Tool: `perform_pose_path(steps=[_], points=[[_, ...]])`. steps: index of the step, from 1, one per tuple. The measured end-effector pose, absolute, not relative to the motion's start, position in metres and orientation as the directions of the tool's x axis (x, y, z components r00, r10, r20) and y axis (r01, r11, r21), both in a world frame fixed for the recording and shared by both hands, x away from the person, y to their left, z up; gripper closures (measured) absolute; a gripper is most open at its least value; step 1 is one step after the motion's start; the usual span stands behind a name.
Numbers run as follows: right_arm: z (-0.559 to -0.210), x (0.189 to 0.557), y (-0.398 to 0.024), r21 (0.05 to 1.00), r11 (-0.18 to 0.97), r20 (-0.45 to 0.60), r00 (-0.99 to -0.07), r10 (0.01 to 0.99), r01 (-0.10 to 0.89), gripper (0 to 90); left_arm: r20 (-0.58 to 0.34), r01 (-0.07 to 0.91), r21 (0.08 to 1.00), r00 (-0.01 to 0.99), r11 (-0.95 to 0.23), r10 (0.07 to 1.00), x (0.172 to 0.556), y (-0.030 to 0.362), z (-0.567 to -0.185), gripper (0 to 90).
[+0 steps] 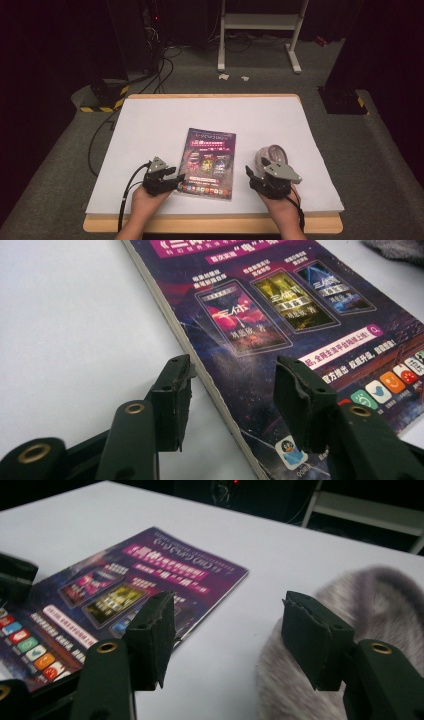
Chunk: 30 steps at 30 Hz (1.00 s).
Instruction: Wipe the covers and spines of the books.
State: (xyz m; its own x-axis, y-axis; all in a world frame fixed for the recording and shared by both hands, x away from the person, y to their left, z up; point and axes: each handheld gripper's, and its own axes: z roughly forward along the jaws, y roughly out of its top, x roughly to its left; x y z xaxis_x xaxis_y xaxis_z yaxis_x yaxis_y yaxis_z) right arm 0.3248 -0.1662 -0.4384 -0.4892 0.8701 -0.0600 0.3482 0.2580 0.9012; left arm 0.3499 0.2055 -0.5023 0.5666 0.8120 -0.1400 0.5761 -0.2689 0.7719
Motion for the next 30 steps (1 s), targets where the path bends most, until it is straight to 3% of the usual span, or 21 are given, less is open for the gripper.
perform_pose_path(steps=[8, 23, 30], points=[[-0.431, 0.321, -0.175, 0.912, 0.234, -0.048, -0.479, 0.877, 0.338, 38.7, -0.166, 0.595, 0.755, 0.58, -0.276, 0.798, 0.351, 0.201, -0.506, 52.8], [-0.438, 0.335, -0.2, 0.88, 0.233, -0.038, -0.427, 0.903, 0.413, 40.1, -0.153, 0.575, 0.752, 0.628, -0.323, 0.763, 0.341, 0.187, -0.504, 53.3], [-0.451, 0.349, -0.227, 0.843, 0.235, -0.084, -0.312, 0.946, 0.484, 31.6, -0.131, 0.525, 0.803, 0.616, -0.281, 0.777, 0.342, 0.2, -0.5, 42.2]])
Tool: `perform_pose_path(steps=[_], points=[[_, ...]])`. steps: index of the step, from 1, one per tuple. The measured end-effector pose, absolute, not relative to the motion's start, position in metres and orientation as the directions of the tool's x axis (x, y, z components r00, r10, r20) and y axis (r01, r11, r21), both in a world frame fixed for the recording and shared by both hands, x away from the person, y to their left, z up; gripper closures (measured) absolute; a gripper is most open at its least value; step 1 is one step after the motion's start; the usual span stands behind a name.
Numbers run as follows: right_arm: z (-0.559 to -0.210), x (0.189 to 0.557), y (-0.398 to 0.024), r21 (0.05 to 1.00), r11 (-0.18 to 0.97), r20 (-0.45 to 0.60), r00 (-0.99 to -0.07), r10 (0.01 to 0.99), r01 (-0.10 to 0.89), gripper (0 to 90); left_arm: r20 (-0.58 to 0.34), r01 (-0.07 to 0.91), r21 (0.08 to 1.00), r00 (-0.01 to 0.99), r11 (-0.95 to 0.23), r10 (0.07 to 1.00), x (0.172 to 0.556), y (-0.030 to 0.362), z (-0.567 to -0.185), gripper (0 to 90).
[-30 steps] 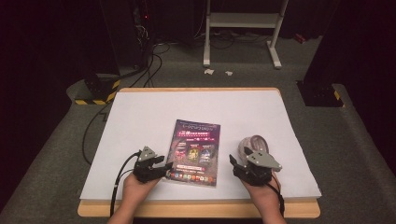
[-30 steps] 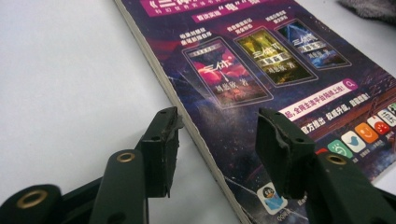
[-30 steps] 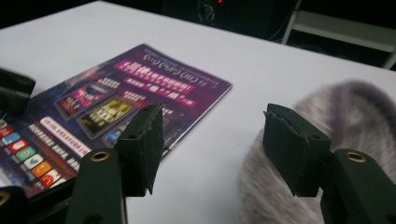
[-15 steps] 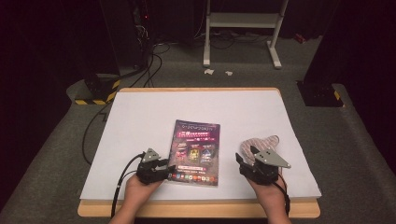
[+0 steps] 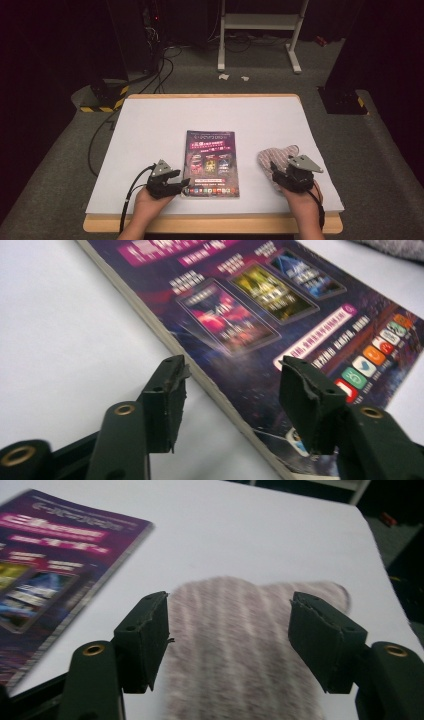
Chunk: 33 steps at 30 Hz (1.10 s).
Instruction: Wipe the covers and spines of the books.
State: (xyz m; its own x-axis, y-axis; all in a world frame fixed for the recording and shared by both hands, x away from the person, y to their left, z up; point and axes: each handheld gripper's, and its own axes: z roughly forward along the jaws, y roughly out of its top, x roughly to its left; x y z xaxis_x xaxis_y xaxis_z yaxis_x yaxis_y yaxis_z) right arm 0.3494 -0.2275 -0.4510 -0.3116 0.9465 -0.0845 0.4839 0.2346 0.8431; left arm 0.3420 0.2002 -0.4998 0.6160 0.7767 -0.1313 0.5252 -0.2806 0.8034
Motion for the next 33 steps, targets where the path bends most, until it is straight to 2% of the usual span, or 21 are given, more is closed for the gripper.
perform_pose_path(steps=[6, 12, 15, 19, 22, 25, 28, 31, 33], points=[[-0.465, 0.363, -0.248, 0.805, 0.189, -0.047, -0.257, 0.965, 0.562, 24.2, -0.144, 0.495, 0.843, 0.588, -0.213, 0.796, 0.345, 0.225, -0.495, 37.2], [-0.484, 0.374, -0.247, 0.74, 0.169, 0.023, -0.276, 0.961, 0.651, 21.2, -0.128, 0.457, 0.871, 0.565, -0.179, 0.815, 0.346, 0.241, -0.494, 26.5], [-0.492, 0.379, -0.24, 0.697, 0.174, 0.051, -0.29, 0.956, 0.696, 20.2, -0.14, 0.442, 0.884, 0.559, -0.15, 0.818, 0.346, 0.248, -0.492, 24.3], [-0.495, 0.378, -0.229, 0.685, 0.245, -0.046, -0.296, 0.954, 0.686, 19.6, -0.121, 0.396, 0.908, 0.557, -0.135, 0.821, 0.343, 0.253, -0.488, 20.7], [-0.496, 0.377, -0.227, 0.681, 0.286, -0.092, -0.309, 0.947, 0.674, 25.1, -0.09, 0.368, 0.919, 0.548, -0.143, 0.831, 0.342, 0.255, -0.486, 19.9], [-0.496, 0.374, -0.229, 0.697, 0.309, -0.111, -0.328, 0.938, 0.647, 41.6, -0.104, 0.394, 0.907, 0.546, -0.146, 0.831, 0.343, 0.258, -0.485, 18.4], [-0.496, 0.373, -0.231, 0.702, 0.318, -0.111, -0.343, 0.933, 0.637, 50.9, -0.121, 0.425, 0.893, 0.544, -0.148, 0.831, 0.344, 0.259, -0.486, 15.8], [-0.496, 0.373, -0.233, 0.709, 0.328, -0.11, -0.361, 0.926, 0.625, 57.7, -0.095, 0.414, 0.896, 0.532, -0.16, 0.842, 0.343, 0.257, -0.486, 18.9], [-0.495, 0.373, -0.234, 0.716, 0.323, -0.098, -0.368, 0.925, 0.619, 60.3, -0.131, 0.421, 0.897, 0.549, -0.137, 0.826, 0.343, 0.257, -0.486, 19.6]])
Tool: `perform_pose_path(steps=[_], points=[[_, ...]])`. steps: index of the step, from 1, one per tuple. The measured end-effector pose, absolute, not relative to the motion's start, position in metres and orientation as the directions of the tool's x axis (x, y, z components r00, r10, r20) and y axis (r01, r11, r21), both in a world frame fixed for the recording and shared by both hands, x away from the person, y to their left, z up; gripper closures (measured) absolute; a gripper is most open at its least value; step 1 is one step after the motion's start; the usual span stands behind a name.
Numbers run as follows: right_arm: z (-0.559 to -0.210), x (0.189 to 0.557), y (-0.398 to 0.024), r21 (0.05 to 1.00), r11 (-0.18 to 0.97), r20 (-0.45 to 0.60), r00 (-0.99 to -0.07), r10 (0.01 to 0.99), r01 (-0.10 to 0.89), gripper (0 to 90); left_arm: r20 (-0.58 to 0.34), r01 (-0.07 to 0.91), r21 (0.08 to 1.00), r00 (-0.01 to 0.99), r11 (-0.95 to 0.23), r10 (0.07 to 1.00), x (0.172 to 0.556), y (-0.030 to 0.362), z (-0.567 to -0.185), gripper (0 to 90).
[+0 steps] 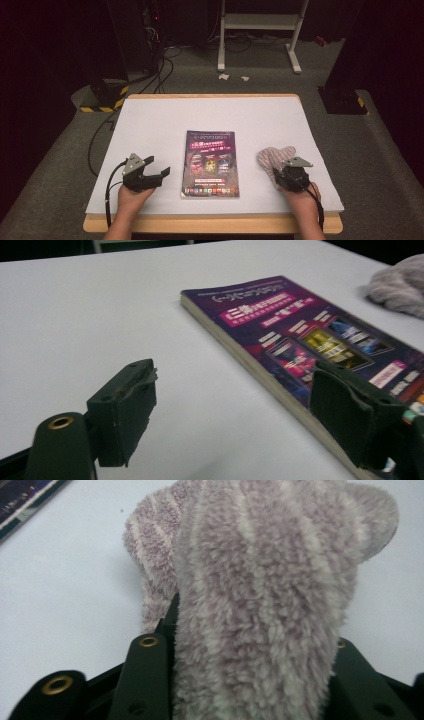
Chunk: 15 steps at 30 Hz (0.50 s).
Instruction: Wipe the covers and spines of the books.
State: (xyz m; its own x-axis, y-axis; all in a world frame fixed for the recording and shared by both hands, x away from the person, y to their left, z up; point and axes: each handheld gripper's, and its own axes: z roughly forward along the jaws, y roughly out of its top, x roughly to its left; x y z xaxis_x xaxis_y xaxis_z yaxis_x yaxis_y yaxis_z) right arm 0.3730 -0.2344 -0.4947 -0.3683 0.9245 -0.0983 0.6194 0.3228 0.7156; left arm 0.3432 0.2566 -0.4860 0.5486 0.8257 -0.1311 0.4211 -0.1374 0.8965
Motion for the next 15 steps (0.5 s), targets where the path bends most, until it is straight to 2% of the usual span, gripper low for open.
perform_pose_path(steps=[2, 6, 11, 15], points=[[-0.492, 0.371, -0.234, 0.732, 0.315, -0.083, -0.38, 0.921, 0.604, 61.2, -0.123, 0.422, 0.894, 0.553, -0.15, 0.824, 0.343, 0.254, -0.487, 16.9], [-0.476, 0.362, -0.224, 0.783, 0.312, -0.072, -0.42, 0.905, 0.538, 61.2, -0.086, 0.415, 0.892, 0.545, -0.179, 0.834, 0.342, 0.253, -0.488, 18.5], [-0.457, 0.346, -0.198, 0.829, 0.324, -0.054, -0.511, 0.858, 0.456, 61.0, -0.086, 0.415, 0.895, 0.523, -0.165, 0.848, 0.342, 0.256, -0.492, 19.8], [-0.457, 0.336, -0.167, 0.834, 0.345, -0.014, -0.607, 0.794, 0.432, 60.9, -0.097, 0.422, 0.893, 0.518, -0.155, 0.85, 0.344, 0.257, -0.493, 19.5]])
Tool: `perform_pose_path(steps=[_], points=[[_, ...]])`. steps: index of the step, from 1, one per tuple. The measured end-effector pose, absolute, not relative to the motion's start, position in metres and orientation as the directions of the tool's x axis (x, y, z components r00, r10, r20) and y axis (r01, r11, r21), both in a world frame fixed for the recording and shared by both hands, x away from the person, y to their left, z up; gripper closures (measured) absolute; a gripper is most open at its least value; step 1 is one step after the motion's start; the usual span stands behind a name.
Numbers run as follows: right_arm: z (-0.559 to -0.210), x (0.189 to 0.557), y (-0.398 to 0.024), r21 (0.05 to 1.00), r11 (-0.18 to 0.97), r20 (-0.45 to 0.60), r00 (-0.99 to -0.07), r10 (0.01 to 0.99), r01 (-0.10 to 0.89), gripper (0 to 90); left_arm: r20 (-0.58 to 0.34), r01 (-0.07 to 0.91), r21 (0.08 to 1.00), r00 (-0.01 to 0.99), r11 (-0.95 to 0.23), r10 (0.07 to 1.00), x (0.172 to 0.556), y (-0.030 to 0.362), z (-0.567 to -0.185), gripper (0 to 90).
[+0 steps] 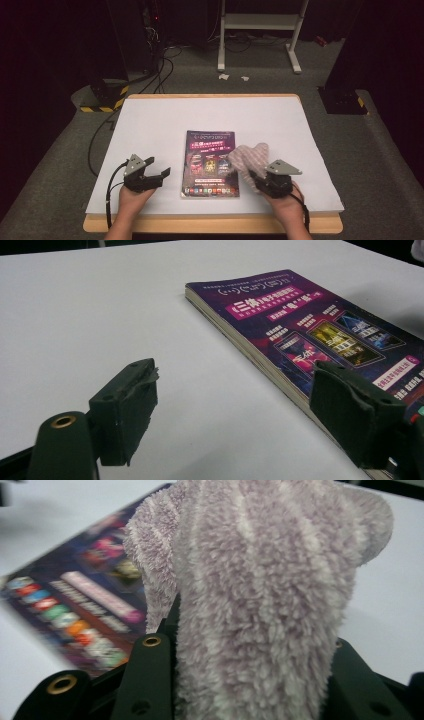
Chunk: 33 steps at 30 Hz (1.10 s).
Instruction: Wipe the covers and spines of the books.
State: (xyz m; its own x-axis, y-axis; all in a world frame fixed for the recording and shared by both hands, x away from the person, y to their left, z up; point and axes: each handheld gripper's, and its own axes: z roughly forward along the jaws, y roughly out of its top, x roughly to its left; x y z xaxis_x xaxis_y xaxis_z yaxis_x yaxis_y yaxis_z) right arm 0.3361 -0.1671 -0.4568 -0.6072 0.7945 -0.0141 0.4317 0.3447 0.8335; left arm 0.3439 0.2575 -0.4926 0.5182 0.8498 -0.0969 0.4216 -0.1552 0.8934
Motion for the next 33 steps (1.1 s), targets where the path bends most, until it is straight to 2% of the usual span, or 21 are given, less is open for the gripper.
perform_pose_path(steps=[5, 10, 14, 20, 26, 29, 33], points=[[-0.472, 0.332, -0.127, 0.794, 0.445, -0.055, -0.682, 0.729, 0.413, 60.6, -0.093, 0.428, 0.889, 0.516, -0.162, 0.852, 0.344, 0.259, -0.494, 19.4], [-0.495, 0.334, -0.107, 0.742, 0.501, -0.062, -0.699, 0.712, 0.445, 60.2, -0.089, 0.422, 0.89, 0.533, -0.173, 0.842, 0.344, 0.26, -0.492, 19.0], [-0.496, 0.334, -0.085, 0.744, 0.514, -0.068, -0.716, 0.695, 0.427, 60.1, -0.104, 0.422, 0.895, 0.514, -0.145, 0.851, 0.345, 0.268, -0.49, 18.4], [-0.494, 0.327, -0.027, 0.728, 0.562, -0.069, -0.774, 0.63, 0.393, 60.0, -0.133, 0.442, 0.888, 0.508, -0.125, 0.851, 0.347, 0.278, -0.491, 15.9], [-0.494, 0.315, 0.024, 0.72, 0.6, -0.077, -0.819, 0.569, 0.35, 59.9, -0.125, 0.434, 0.893, 0.498, -0.122, 0.858, 0.346, 0.28, -0.489, 15.8], [-0.493, 0.316, 0.027, 0.714, 0.61, -0.084, -0.822, 0.564, 0.345, 59.6, -0.129, 0.445, 0.887, 0.497, -0.124, 0.858, 0.347, 0.281, -0.49, 15.8], [-0.491, 0.323, 0.004, 0.709, 0.596, -0.086, -0.793, 0.604, 0.377, 59.2, -0.123, 0.449, 0.884, 0.5, -0.134, 0.857, 0.348, 0.279, -0.492, 15.8]])
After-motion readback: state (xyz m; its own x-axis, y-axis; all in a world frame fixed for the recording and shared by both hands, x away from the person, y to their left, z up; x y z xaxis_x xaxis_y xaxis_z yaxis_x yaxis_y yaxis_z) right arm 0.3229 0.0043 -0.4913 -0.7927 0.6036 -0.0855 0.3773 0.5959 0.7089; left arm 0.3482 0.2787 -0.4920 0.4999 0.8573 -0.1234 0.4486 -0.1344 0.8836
